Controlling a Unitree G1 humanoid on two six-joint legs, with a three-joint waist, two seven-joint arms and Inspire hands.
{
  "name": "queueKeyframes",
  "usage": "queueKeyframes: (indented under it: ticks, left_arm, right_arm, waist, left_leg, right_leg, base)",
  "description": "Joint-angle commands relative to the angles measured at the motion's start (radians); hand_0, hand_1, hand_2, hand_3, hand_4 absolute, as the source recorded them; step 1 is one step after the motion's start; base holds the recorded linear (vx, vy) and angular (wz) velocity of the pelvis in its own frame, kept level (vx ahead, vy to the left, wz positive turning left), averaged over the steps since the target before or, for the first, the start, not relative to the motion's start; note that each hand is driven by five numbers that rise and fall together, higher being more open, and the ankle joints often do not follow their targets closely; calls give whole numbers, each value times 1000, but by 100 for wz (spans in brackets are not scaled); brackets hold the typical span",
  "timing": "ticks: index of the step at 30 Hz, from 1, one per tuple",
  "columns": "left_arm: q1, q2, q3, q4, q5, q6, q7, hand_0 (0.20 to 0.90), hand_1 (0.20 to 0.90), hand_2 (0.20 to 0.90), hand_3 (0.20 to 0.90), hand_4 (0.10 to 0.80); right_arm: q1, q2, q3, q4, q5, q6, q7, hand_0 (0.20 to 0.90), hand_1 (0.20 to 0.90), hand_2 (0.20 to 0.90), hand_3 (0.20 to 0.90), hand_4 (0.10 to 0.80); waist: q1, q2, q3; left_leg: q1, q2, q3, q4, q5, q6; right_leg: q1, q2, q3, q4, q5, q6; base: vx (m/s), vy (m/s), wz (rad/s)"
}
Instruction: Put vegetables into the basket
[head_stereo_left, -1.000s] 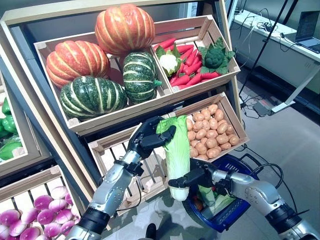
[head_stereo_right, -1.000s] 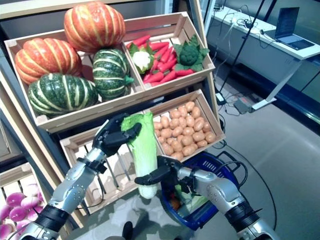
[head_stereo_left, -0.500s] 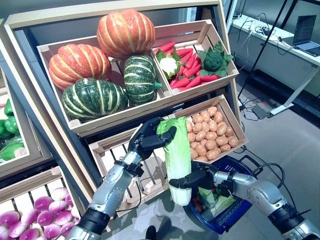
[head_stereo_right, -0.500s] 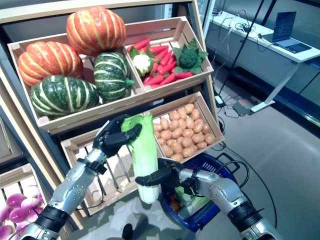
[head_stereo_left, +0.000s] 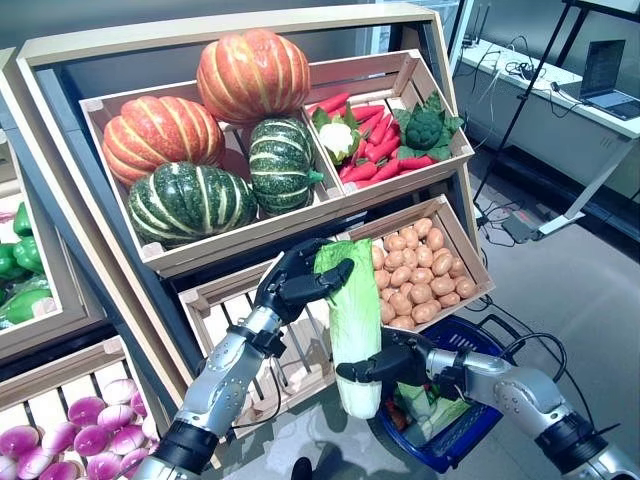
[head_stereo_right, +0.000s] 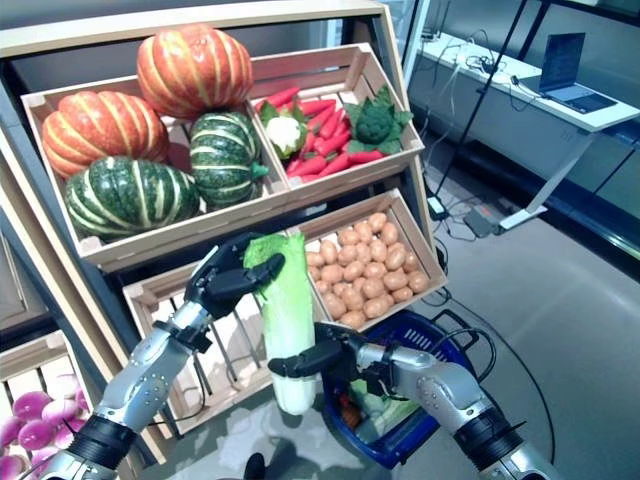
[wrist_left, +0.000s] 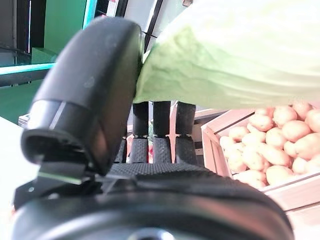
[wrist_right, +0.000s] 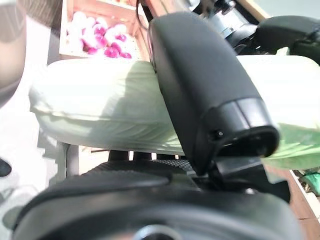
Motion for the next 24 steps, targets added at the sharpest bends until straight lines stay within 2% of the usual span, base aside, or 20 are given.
queueKeyframes:
  ticks: [1, 9, 10, 12, 17, 21, 24]
  left_arm:
    - [-52, -9, 4, -51, -52, -41, -100, 900, 900, 900, 900, 800]
    - [-27, -8, 50, -80, -73, -14, -129, 900, 900, 900, 900, 800]
    - [-24, -4, 65, -82, -94, -8, -146, 900, 900, 900, 900, 800]
    - [-22, -15, 81, -90, -108, 4, -142, 900, 900, 900, 900, 800]
    - [-15, -22, 97, -88, -107, 2, -155, 900, 900, 900, 900, 800]
    - [-21, -23, 107, -91, -119, 0, -142, 900, 900, 900, 900, 800]
    - [-15, -27, 117, -94, -126, -2, -134, 900, 900, 900, 900, 800]
  right_arm:
    - [-53, 103, -104, -89, 273, -213, -24, 300, 300, 300, 300, 400]
    - [3, 180, -241, -102, 367, -363, -109, 300, 300, 300, 300, 400]
    - [19, 200, -290, -99, 389, -418, -119, 300, 300, 300, 300, 400]
    - [30, 230, -334, -103, 407, -463, -135, 300, 300, 300, 300, 400]
    - [48, 258, -394, -100, 412, -557, -179, 300, 300, 300, 300, 400]
    - [61, 295, -448, -70, 367, -657, -274, 300, 300, 300, 300, 400]
    - [87, 320, -499, -12, 311, -754, -395, 300, 300, 300, 300, 400]
  waist:
    - [10, -10, -67]
    - [5, -2, -65]
    - [3, -1, -64]
    - [0, 0, -62]
    - [-9, 1, -59]
    - [-17, 4, -53]
    - [-24, 5, -46]
  left_leg:
    - [54, 3, 15, 1, -115, -4]
    - [53, 7, 21, 1, -120, -3]
    - [50, 8, 22, 1, -122, -2]
    - [49, 10, 25, 1, -124, -1]
    - [46, 12, 32, 1, -125, 0]
    - [39, 14, 41, 1, -125, 1]
    - [37, 17, 49, 1, -125, 1]
  right_leg:
    - [-42, -50, 17, 23, 60, -6]
    - [-45, -48, 19, 20, 59, -6]
    - [-46, -47, 20, 18, 58, -5]
    - [-49, -46, 21, 18, 58, -5]
    - [-54, -43, 29, 19, 55, -7]
    - [-66, -41, 37, 20, 53, -8]
    - [-70, -40, 42, 20, 54, -8]
  base:
    - [0, 0, 0]
    - [0, 0, 0]
    - [0, 0, 0]
    - [-18, -25, -3]
    - [0, -2, -2]
    - [-8, -7, -10]
    - [-10, -9, -4]
